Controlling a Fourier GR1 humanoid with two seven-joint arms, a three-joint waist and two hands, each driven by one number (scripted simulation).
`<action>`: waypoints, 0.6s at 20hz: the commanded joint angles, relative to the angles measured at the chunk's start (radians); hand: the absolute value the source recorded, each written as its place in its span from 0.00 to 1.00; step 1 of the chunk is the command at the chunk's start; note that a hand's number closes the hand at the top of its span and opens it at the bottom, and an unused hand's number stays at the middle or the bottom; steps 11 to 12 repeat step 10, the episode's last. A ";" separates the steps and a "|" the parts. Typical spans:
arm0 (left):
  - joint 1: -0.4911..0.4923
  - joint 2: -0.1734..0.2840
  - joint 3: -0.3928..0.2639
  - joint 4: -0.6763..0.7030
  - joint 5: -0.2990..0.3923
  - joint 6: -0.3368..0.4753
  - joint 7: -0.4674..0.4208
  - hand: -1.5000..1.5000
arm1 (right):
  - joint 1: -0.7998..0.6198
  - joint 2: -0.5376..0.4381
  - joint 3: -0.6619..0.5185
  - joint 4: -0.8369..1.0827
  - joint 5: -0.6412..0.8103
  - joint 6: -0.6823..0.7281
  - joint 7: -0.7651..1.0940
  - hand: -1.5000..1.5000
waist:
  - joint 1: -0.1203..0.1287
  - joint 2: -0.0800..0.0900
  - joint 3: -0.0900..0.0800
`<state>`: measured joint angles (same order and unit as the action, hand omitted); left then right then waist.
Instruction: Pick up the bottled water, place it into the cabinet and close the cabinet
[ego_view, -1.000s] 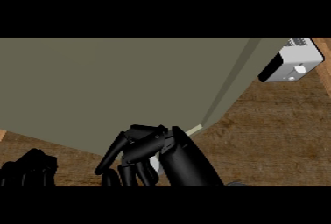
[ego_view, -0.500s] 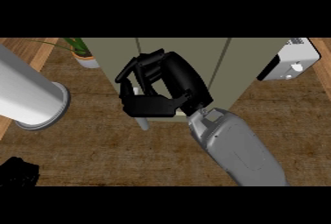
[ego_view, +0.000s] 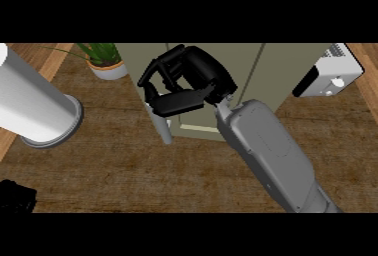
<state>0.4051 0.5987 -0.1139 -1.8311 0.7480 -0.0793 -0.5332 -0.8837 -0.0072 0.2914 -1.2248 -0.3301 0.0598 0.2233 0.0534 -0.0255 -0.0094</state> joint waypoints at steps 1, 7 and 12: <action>0.009 -0.006 -0.011 0.023 -0.015 -0.038 -0.022 1.00 | -0.069 -0.121 -0.138 0.178 0.017 0.000 -0.030 1.00 | -0.007 0.044 0.008; -0.046 -0.013 -0.002 -0.003 -0.001 0.005 0.020 1.00 | -0.054 -0.133 -0.138 0.227 0.005 0.050 -0.082 1.00 | -0.021 0.047 0.009; -0.042 -0.014 -0.012 -0.017 -0.003 0.005 0.030 1.00 | -0.065 -0.103 -0.130 0.266 0.020 0.038 -0.118 1.00 | -0.008 0.049 0.009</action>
